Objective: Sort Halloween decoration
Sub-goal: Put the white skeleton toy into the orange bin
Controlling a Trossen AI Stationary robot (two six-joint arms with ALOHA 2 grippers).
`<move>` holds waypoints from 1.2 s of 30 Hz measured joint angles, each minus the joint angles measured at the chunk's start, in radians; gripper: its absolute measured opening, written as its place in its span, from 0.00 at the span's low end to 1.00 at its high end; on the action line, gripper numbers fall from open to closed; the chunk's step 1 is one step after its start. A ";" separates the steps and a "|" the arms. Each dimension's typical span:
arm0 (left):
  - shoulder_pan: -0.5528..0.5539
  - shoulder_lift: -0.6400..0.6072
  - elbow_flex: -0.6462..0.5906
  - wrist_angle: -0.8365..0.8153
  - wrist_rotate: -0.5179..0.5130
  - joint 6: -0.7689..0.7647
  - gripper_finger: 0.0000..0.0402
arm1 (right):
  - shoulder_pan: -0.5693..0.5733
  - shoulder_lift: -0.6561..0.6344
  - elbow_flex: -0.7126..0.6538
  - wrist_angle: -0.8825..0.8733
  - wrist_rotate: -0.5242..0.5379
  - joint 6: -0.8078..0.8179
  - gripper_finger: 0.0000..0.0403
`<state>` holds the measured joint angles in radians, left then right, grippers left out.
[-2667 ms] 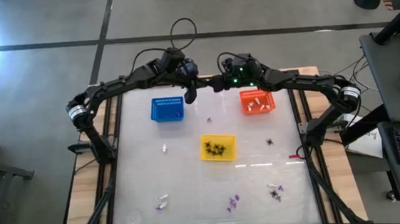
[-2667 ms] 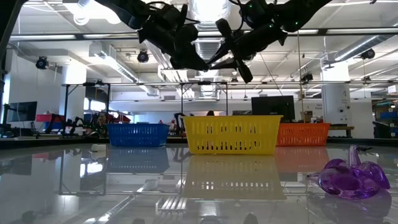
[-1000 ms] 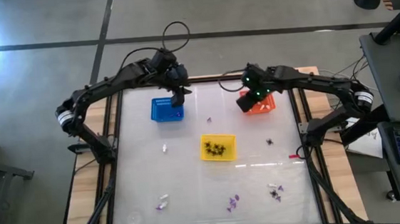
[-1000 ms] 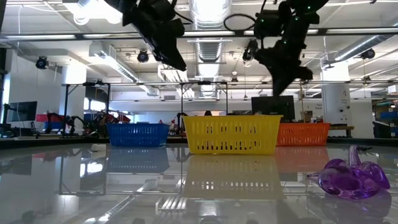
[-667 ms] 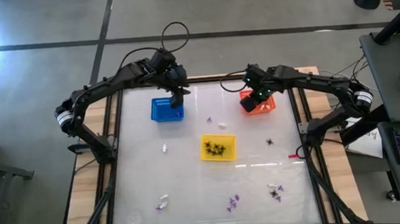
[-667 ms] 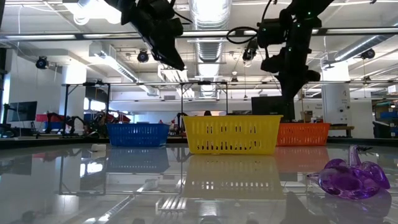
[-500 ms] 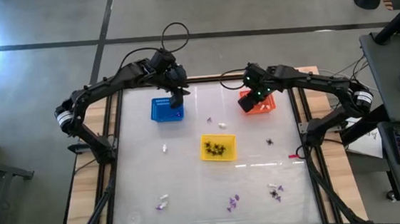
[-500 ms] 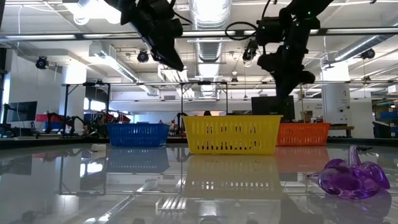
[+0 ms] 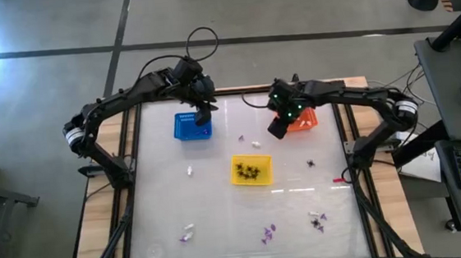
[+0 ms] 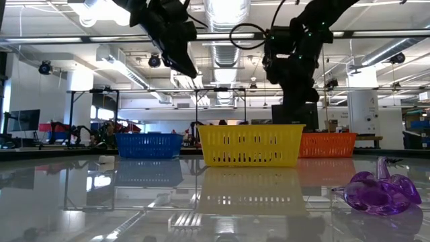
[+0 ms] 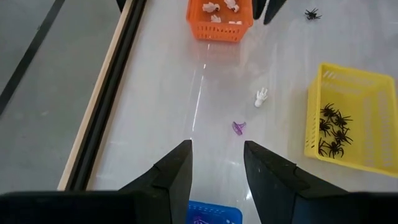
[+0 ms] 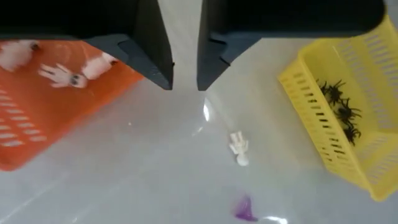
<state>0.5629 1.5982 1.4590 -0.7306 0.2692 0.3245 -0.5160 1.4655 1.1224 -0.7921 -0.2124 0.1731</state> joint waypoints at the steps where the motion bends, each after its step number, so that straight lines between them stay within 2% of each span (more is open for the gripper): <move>1: 0.000 0.000 0.000 -0.005 0.000 0.000 0.32 | 0.002 0.012 0.001 0.009 -0.007 -0.001 0.19; 6: 0.000 0.000 0.000 -0.012 0.000 -0.001 0.32 | 0.020 0.078 0.001 0.089 -0.061 -0.062 0.29; 10: 0.000 0.000 0.000 -0.012 0.000 -0.008 0.32 | 0.043 0.138 0.002 0.180 -0.061 -0.125 0.32; 22: 0.000 0.000 0.000 -0.012 0.000 -0.024 0.32 | 0.105 0.337 0.095 0.206 -0.058 -0.132 0.32; 29: 0.000 0.000 -0.001 -0.013 0.000 -0.043 0.32 | 0.136 0.380 0.105 0.204 -0.056 -0.132 0.32; 36: 0.000 0.001 -0.001 -0.028 0.000 -0.054 0.32 | 0.130 0.414 0.113 0.207 0.001 -0.067 0.30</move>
<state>0.5629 1.5990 1.4582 -0.7581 0.2691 0.2707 -0.3860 1.8792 1.2354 -0.5850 -0.2119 0.1058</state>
